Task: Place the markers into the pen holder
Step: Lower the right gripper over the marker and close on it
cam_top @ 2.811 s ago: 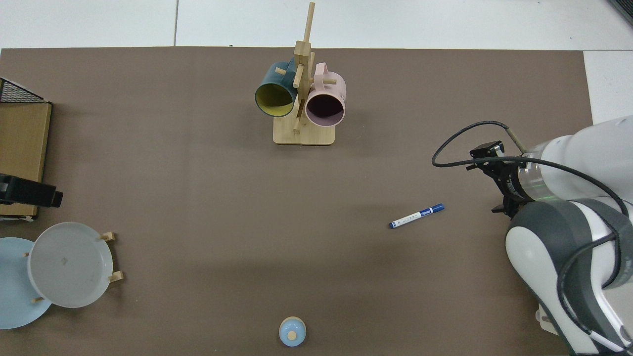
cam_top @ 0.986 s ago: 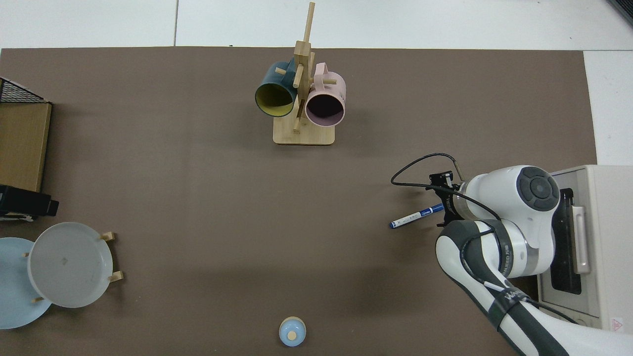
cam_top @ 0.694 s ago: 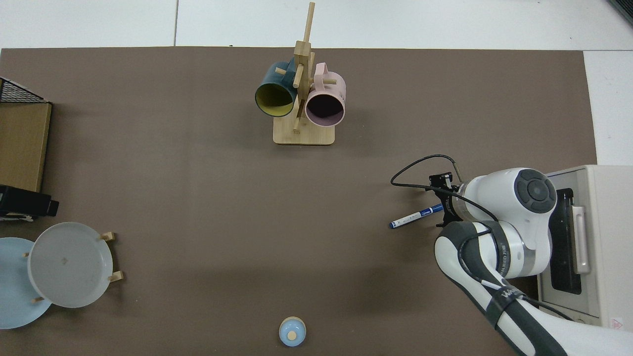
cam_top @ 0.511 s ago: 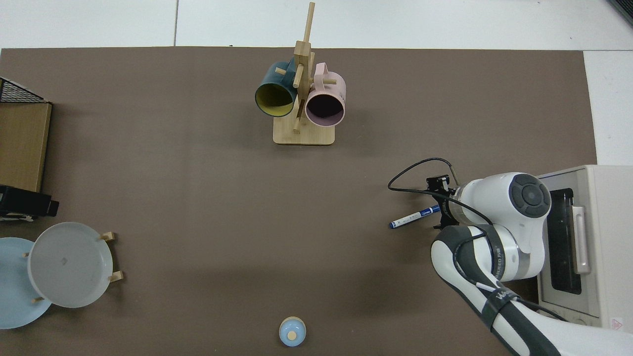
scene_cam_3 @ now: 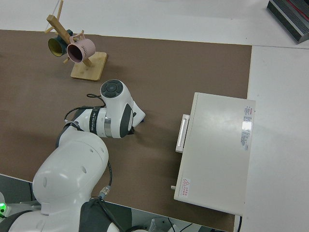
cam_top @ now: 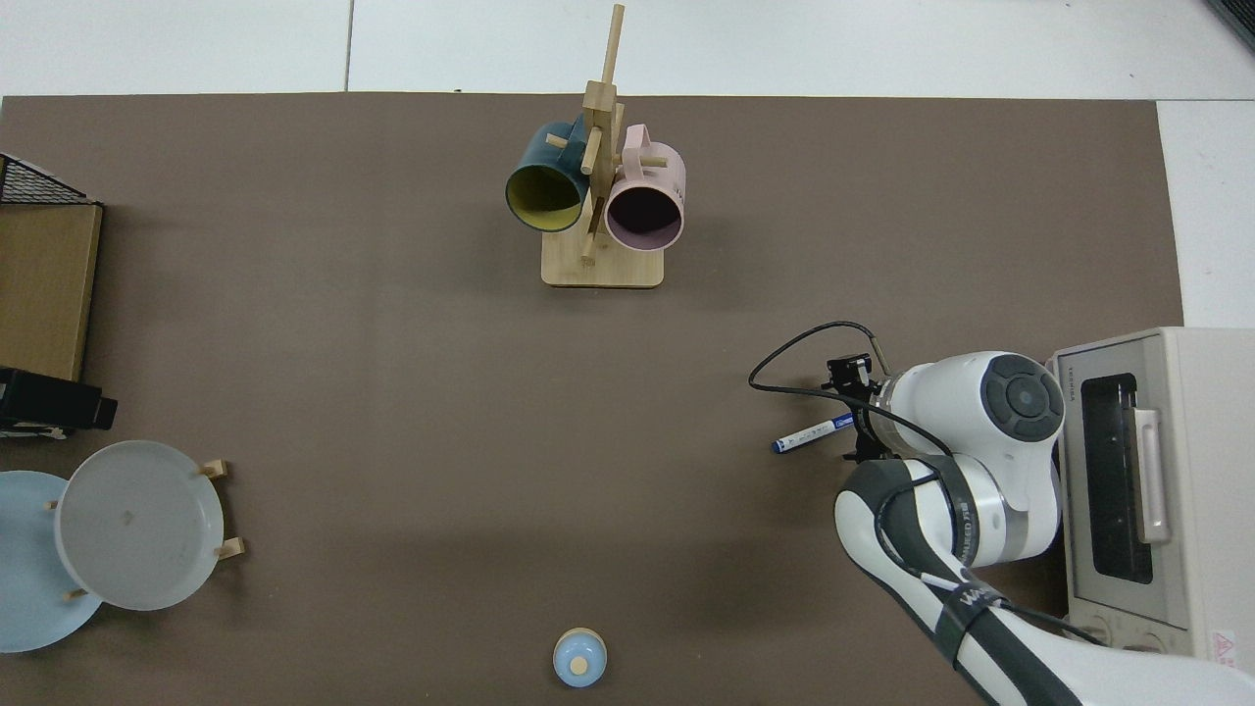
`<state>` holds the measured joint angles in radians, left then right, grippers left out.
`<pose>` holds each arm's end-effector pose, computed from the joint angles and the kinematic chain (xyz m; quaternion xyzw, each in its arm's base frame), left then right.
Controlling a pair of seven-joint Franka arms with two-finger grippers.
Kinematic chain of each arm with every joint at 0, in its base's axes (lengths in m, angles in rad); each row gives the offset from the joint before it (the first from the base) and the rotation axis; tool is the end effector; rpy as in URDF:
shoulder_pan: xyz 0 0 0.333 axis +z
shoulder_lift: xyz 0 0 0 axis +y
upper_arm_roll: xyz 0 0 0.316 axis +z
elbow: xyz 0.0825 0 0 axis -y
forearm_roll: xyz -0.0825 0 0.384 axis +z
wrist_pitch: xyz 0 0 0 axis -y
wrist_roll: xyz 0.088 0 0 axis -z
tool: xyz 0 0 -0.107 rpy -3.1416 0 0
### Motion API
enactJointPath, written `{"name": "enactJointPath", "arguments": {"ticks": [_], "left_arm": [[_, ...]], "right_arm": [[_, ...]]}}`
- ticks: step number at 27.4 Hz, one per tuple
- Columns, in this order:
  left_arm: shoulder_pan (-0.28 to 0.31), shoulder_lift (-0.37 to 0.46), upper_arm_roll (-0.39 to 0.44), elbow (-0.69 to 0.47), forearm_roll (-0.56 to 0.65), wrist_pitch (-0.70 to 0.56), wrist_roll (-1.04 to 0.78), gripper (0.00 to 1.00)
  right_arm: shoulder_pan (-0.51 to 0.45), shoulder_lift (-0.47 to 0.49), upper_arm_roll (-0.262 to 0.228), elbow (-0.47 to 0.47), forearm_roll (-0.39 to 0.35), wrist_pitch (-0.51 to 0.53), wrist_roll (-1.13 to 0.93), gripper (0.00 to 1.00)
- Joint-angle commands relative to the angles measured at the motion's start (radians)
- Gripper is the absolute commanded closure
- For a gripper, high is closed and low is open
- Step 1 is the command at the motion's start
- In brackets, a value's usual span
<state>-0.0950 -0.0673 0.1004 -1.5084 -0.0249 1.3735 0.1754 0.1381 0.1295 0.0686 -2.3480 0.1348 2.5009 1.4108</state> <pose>0.5118 0.0019 0.6725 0.9955 -0.0871 -0.0324 0.0187 0.5039 0.1049 0.2794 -0.7916 0.6093 0.0248 0.0397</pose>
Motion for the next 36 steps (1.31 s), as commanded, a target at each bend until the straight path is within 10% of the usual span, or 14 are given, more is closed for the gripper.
{"name": "enactJointPath", "arguments": {"ticks": [1, 8, 26, 36], "left_arm": [[0.008, -0.026, -0.007, -0.029, -0.009, 0.004, -0.010, 0.01], [0.009, -0.026, -0.007, -0.029, -0.009, 0.004, -0.008, 0.04], [0.008, -0.025, -0.007, -0.024, -0.010, -0.004, -0.007, 0.00], [0.008, -0.025, -0.007, -0.022, -0.009, 0.002, -0.005, 0.00]], "right_arm": [[-0.003, -0.004, 0.003, -0.017, 0.009, 0.035, 0.019, 0.55], [0.014, -0.004, 0.003, -0.017, 0.009, 0.032, 0.014, 1.00], [0.017, -0.048, -0.001, 0.001, 0.008, 0.009, 0.010, 1.00], [0.006, -0.159, -0.003, 0.142, -0.011, -0.287, -0.015, 1.00]]}}
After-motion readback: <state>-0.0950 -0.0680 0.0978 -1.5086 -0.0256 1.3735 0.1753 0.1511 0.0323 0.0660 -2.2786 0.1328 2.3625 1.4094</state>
